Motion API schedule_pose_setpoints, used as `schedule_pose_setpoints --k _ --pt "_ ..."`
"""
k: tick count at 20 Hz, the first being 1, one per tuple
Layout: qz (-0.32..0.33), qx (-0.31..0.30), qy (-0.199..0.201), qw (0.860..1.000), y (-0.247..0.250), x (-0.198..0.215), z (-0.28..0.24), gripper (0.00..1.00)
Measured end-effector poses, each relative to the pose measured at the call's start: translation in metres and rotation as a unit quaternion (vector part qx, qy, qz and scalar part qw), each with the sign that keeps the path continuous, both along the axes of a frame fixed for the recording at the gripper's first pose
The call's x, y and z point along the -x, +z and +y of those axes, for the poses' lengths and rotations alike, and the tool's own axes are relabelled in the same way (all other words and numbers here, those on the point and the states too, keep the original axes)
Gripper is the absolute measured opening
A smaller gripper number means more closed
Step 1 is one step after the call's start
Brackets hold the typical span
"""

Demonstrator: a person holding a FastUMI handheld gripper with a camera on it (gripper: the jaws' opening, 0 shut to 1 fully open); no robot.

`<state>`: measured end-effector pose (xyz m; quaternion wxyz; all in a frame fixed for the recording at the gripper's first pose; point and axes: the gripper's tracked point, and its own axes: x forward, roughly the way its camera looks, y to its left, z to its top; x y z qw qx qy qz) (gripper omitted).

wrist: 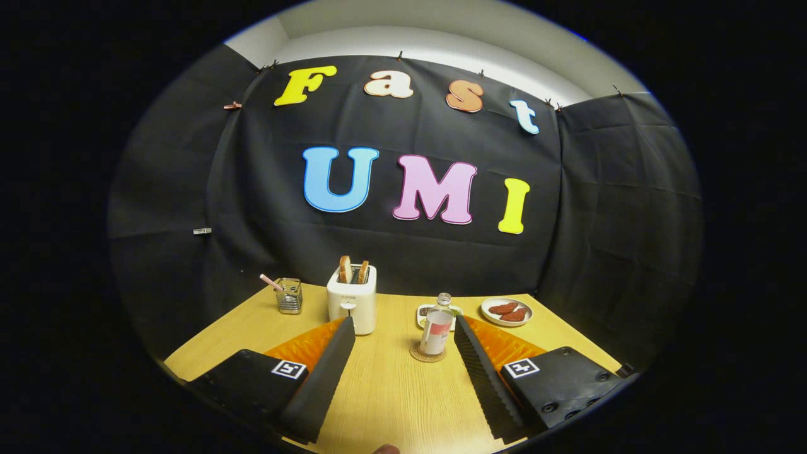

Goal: Take the bottle from table, then pour the juice into the cup, finally place the bottle on the coaster

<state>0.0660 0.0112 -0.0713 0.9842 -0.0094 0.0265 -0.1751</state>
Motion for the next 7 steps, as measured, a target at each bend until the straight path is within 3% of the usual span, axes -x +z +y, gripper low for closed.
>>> schedule_pose_setpoints --k 7 --pt "-0.010 -0.003 0.010 1.000 0.0067 0.0013 0.0128 0.97"
